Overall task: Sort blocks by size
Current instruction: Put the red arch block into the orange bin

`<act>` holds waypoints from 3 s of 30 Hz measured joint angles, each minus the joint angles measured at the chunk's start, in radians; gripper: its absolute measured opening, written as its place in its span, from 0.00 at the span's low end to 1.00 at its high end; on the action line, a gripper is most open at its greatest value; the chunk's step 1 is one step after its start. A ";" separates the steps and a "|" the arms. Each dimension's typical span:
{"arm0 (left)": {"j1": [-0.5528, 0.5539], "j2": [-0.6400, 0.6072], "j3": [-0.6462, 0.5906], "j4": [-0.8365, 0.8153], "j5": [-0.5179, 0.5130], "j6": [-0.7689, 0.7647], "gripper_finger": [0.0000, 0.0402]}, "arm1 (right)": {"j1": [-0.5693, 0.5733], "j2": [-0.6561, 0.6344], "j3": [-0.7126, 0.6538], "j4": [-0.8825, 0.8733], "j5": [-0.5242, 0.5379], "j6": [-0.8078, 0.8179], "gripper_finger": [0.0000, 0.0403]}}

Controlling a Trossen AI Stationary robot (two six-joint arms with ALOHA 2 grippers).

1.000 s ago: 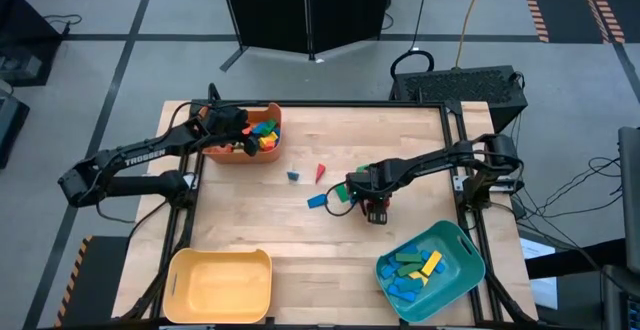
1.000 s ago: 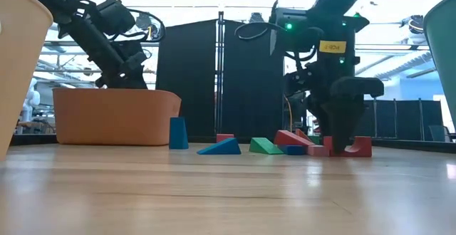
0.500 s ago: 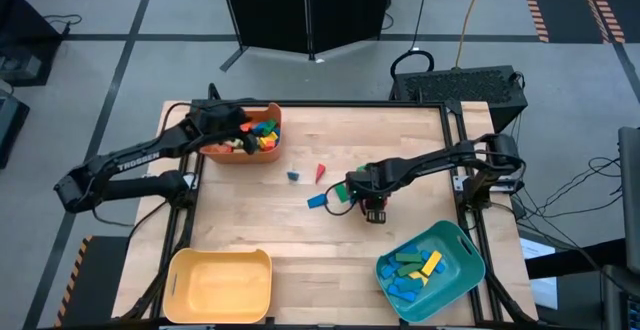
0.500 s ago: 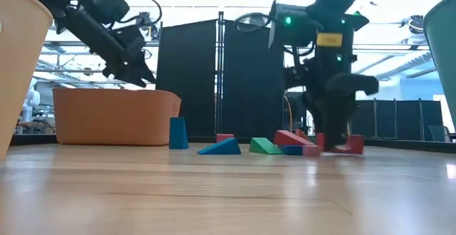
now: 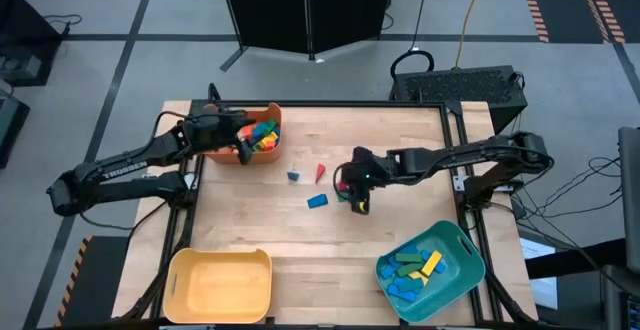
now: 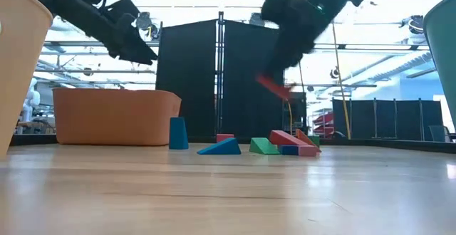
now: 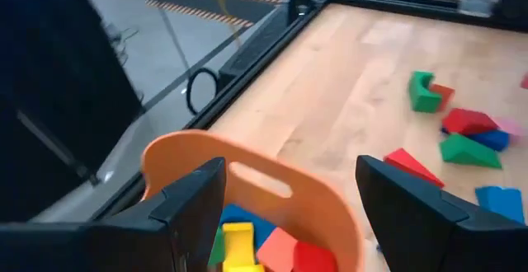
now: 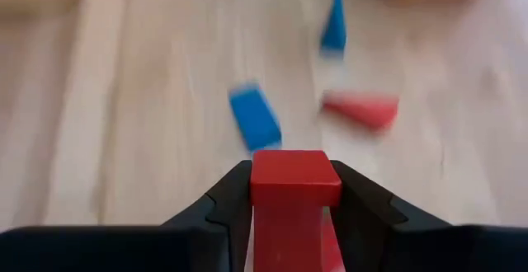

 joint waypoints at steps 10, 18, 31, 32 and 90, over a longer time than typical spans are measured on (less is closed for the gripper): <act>-0.157 0.001 0.000 0.047 0.019 0.120 0.68 | -0.027 0.010 0.000 0.354 -0.007 -0.088 0.30; -0.293 0.001 0.000 0.107 0.028 0.243 0.68 | -0.068 0.010 0.000 0.505 -0.016 -0.090 0.30; -0.514 0.079 0.000 0.287 -0.023 0.511 0.68 | -0.120 0.082 0.000 0.825 -0.282 0.016 0.31; -0.528 0.096 0.000 0.304 -0.040 0.541 0.68 | -0.120 0.099 0.000 0.865 -0.307 0.032 0.31; -0.499 0.312 0.000 0.602 -0.053 -0.019 0.55 | -0.059 0.233 0.000 1.177 -0.211 -0.349 0.31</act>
